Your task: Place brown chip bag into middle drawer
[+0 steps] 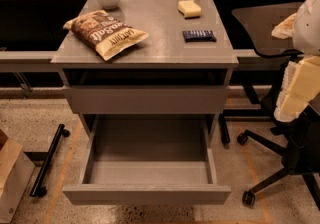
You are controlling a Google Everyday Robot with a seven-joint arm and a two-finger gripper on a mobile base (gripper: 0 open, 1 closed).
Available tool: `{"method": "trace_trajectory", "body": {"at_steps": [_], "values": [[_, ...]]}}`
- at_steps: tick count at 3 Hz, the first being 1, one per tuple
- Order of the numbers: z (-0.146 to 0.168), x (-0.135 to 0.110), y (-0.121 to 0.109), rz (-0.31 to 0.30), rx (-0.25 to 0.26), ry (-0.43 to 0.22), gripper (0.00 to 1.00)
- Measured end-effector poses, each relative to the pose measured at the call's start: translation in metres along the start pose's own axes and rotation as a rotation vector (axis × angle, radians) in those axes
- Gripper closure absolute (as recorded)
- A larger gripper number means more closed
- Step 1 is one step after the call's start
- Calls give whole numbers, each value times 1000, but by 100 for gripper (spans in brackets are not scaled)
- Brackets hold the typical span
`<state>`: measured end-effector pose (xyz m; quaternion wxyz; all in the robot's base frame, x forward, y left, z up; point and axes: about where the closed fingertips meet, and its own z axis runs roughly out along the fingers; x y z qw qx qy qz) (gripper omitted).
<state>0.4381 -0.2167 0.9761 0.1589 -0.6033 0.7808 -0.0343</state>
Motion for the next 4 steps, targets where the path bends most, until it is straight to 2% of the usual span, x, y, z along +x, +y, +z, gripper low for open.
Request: {"method": "trace_trajectory", "body": {"at_steps": [1,2,3,4], "values": [[0,0,0,0,0,0,0],[8,-22,-11,-34,-5,-41,0],[25,-57,-29,-74,-2,-98,0],[48,-89,-56,-82,-2,-154,0]]}}
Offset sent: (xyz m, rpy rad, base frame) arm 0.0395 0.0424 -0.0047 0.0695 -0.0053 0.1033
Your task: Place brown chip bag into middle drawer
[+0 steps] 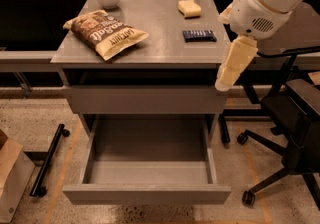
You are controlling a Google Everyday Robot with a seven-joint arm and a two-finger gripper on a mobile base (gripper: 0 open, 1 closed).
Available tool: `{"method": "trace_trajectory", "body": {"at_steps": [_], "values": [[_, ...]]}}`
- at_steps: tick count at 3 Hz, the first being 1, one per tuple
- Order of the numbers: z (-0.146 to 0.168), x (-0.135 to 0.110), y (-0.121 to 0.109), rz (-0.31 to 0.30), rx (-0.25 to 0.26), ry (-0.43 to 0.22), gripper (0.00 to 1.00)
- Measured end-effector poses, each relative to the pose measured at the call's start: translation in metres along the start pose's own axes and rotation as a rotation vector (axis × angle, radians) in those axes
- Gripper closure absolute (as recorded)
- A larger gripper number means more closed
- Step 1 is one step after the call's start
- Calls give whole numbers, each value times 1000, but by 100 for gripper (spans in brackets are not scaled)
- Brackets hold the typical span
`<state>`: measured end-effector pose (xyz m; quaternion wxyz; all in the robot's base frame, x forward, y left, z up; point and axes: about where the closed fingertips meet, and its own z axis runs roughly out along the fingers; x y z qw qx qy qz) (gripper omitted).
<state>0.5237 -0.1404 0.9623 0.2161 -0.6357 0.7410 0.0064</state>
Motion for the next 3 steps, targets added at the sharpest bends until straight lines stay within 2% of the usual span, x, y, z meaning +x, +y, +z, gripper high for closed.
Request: {"method": "trace_trajectory", "body": {"at_steps": [1,2,3], "values": [[10,-37,-23,-47,4,1,0],[10,-48,-25,-64,6,-4,0],[16,-56,-32,-45,21,-29,0]]}}
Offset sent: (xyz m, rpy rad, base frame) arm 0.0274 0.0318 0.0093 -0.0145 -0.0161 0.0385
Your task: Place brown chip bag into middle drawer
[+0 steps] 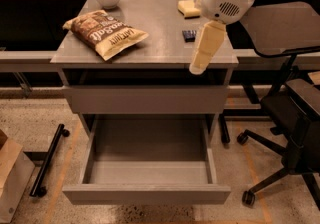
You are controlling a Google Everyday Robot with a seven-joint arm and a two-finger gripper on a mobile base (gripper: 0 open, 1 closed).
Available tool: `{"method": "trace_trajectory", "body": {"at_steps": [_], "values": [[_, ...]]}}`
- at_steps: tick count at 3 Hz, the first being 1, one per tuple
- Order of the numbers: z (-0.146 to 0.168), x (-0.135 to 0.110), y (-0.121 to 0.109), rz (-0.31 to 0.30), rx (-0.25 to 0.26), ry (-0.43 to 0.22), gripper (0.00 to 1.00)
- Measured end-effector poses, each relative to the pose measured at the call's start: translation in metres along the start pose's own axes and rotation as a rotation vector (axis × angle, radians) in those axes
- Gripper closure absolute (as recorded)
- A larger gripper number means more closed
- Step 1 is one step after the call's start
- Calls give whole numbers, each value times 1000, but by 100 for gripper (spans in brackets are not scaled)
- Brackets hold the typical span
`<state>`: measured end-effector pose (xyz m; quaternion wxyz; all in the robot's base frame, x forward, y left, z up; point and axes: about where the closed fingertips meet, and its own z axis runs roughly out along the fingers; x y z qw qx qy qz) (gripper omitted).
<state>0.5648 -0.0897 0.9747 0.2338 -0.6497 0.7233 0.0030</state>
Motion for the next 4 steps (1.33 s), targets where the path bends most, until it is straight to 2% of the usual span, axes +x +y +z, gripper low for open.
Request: {"method": "trace_trajectory", "body": {"at_steps": [1,2,3,4], "values": [[14,-31,-23,-7,30,-72,0],[36,-63,-54,-21,34,-135,0],[57,-108,-92,-56,44,-188,0],[59,-107,-91,-50,41,-189,0]]}}
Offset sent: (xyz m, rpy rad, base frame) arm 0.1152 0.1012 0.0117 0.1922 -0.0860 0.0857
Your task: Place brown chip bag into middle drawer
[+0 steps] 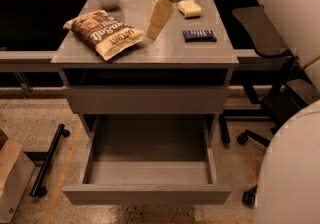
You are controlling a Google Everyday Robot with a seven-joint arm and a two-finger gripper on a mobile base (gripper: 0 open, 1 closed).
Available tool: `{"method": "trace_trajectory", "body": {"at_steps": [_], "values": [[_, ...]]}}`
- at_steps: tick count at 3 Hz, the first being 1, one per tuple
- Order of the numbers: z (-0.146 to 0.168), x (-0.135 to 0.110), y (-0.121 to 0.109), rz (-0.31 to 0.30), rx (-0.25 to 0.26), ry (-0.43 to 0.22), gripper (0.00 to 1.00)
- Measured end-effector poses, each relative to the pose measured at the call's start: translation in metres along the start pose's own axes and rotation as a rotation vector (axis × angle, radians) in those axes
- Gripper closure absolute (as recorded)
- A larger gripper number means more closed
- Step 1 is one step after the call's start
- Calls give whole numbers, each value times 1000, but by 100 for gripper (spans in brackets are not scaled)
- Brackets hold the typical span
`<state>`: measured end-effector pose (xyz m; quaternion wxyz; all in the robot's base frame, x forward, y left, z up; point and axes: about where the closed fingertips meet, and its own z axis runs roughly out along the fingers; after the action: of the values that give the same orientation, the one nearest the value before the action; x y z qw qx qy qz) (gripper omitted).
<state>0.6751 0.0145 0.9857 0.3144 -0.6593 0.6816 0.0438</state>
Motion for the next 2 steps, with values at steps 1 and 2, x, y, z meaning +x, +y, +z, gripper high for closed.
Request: {"method": "trace_trajectory", "body": {"at_steps": [1,2], "values": [[18,-6,-4,33,4,-38,0],[51,-20,-19,60,7,-93,0]]}}
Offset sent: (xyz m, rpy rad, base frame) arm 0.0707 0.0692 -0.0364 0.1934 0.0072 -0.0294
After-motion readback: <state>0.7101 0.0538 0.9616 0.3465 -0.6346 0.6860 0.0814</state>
